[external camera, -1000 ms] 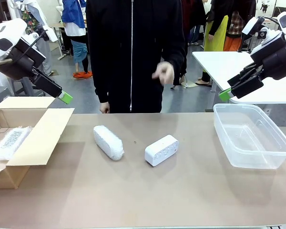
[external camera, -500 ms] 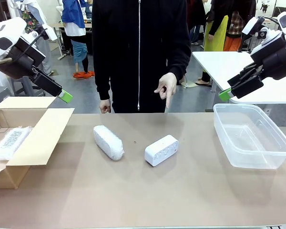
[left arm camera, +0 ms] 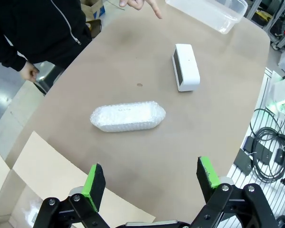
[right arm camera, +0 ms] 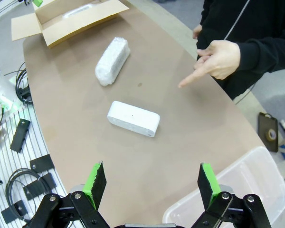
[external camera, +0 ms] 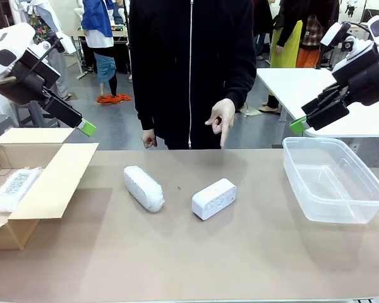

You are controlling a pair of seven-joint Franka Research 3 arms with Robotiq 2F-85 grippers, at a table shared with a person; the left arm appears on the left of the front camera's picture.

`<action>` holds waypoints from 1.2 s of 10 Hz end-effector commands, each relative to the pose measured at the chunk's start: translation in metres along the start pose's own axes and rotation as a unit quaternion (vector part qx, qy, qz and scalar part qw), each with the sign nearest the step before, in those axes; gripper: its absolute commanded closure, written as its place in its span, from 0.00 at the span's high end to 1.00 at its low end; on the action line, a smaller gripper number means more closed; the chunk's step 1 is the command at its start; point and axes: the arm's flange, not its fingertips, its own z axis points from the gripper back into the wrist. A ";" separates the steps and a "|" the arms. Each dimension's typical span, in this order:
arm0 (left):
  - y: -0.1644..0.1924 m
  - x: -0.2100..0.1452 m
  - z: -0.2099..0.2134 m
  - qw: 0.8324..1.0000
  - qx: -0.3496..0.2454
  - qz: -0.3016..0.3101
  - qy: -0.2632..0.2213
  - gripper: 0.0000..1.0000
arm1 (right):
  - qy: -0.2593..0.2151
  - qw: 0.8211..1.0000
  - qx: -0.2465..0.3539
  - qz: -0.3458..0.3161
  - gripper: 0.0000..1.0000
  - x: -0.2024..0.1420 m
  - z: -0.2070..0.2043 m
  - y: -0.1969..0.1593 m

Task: Separate and place wrapped and unwrapped clocks.
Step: Pick up the Digital clock indicated by the person.

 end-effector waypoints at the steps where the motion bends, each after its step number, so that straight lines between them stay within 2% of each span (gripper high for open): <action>1: -0.002 0.002 0.000 1.000 0.007 0.005 -0.004 1.00 | -0.003 1.000 0.003 -0.002 1.00 -0.001 -0.001 0.000; 7: -0.002 0.002 0.000 1.000 0.007 0.005 -0.004 1.00 | 0.000 1.000 0.000 0.000 1.00 0.000 0.000 0.000; 8: -0.002 0.002 0.000 1.000 0.007 0.005 -0.004 1.00 | 0.040 0.999 0.014 0.031 1.00 0.027 -0.012 0.006; 10: -0.002 0.002 0.000 1.000 0.007 0.005 -0.004 1.00 | 0.137 0.981 0.054 0.125 1.00 0.074 -0.052 0.015; 11: -0.002 0.002 0.000 1.000 0.007 0.005 -0.004 1.00 | 0.194 0.957 0.110 0.186 1.00 0.093 -0.073 0.018; 12: -0.002 0.002 0.000 1.000 0.007 0.005 -0.004 1.00 | 0.231 0.934 0.148 0.231 1.00 0.103 -0.091 0.019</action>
